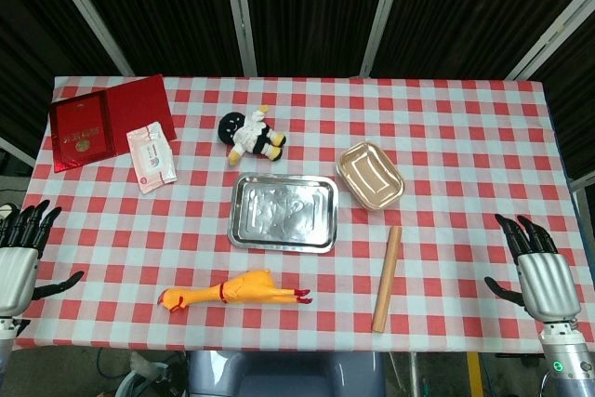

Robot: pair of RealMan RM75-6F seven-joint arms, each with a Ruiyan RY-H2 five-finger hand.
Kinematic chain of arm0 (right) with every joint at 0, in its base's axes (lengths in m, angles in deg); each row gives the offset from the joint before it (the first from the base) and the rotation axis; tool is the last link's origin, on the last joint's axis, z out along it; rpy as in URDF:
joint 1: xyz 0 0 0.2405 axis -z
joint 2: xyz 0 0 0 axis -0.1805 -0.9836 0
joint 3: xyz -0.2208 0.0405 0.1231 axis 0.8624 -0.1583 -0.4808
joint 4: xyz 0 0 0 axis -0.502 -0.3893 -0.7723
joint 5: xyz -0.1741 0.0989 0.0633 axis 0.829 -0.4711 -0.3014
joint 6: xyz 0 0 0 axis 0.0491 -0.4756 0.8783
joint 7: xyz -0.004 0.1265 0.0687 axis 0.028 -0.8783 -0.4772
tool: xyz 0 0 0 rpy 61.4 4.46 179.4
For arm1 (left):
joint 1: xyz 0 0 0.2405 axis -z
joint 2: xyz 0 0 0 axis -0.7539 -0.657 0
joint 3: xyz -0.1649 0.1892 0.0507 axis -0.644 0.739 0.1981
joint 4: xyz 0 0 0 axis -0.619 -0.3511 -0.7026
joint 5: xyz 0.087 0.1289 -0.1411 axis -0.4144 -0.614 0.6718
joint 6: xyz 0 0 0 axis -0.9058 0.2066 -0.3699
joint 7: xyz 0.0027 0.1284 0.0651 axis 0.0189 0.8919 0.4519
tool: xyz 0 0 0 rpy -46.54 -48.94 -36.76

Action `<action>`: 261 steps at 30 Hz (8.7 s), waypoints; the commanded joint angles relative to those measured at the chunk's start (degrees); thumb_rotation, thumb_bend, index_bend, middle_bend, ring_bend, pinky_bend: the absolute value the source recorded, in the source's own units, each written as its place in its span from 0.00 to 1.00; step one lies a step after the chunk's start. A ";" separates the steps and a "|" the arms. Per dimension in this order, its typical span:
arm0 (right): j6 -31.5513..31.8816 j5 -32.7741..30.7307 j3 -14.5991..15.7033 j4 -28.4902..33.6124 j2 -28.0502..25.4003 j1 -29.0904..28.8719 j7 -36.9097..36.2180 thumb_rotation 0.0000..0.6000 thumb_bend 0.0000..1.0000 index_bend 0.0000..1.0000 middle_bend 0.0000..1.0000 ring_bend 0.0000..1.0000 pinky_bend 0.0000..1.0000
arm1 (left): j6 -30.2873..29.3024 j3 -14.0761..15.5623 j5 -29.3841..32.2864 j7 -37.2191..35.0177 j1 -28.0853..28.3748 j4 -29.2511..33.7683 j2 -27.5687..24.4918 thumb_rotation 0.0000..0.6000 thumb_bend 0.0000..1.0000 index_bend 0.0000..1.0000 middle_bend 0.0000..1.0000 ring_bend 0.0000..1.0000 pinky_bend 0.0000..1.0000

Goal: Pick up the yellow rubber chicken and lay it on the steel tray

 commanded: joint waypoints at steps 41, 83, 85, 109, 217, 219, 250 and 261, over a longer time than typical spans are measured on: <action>-0.25 3.44 2.06 -1.39 1.13 -0.64 -1.37 1.00 0.19 0.06 0.18 0.10 0.19 | 16.81 5.01 -5.75 8.83 9.23 -0.98 11.77 1.00 0.01 0.35 0.41 0.35 0.42; 0.52 2.26 2.01 -2.78 1.45 0.15 -3.00 1.00 0.19 0.06 0.18 0.10 0.20 | 27.93 4.68 -0.40 12.70 19.30 -4.88 23.04 1.00 0.36 0.40 0.48 0.44 0.49; 0.45 2.18 2.00 -2.82 1.43 0.13 -3.05 1.00 0.19 0.06 0.18 0.10 0.20 | 27.57 4.78 -0.88 12.09 19.47 -5.15 23.16 1.00 0.39 0.41 0.49 0.45 0.50; -1.95 10.75 3.78 5.36 -4.34 -4.34 -12.59 1.00 0.19 0.06 0.18 0.11 0.21 | 19.15 -1.09 -9.59 3.34 25.78 -5.06 17.47 1.00 0.62 0.64 0.67 0.59 0.62; -29.34 -32.56 -12.81 10.80 5.17 -34.55 -6.31 1.00 0.60 1.00 0.89 0.91 1.00 | 29.97 -12.95 17.69 21.75 56.22 2.24 20.79 1.00 0.61 0.64 0.67 0.59 0.64; -29.50 -31.92 -12.73 11.05 4.89 -34.37 -6.57 1.00 0.60 0.92 0.86 0.83 0.94 | 29.68 -13.01 17.70 21.90 56.27 1.71 21.02 1.00 0.61 0.64 0.67 0.59 0.64; -40.54 -21.89 -10.94 11.26 -3.42 -34.09 -18.67 1.00 0.09 0.01 0.09 0.10 0.26 | 28.13 -13.13 17.15 25.32 58.08 -4.43 24.91 1.00 0.61 0.64 0.67 0.59 0.64; -37.37 -25.96 -11.79 9.82 -0.45 -34.49 -15.91 1.00 0.30 0.43 0.40 0.41 0.56 | 28.49 -12.85 16.47 23.33 58.03 -3.79 25.35 1.00 0.61 0.64 0.67 0.59 0.64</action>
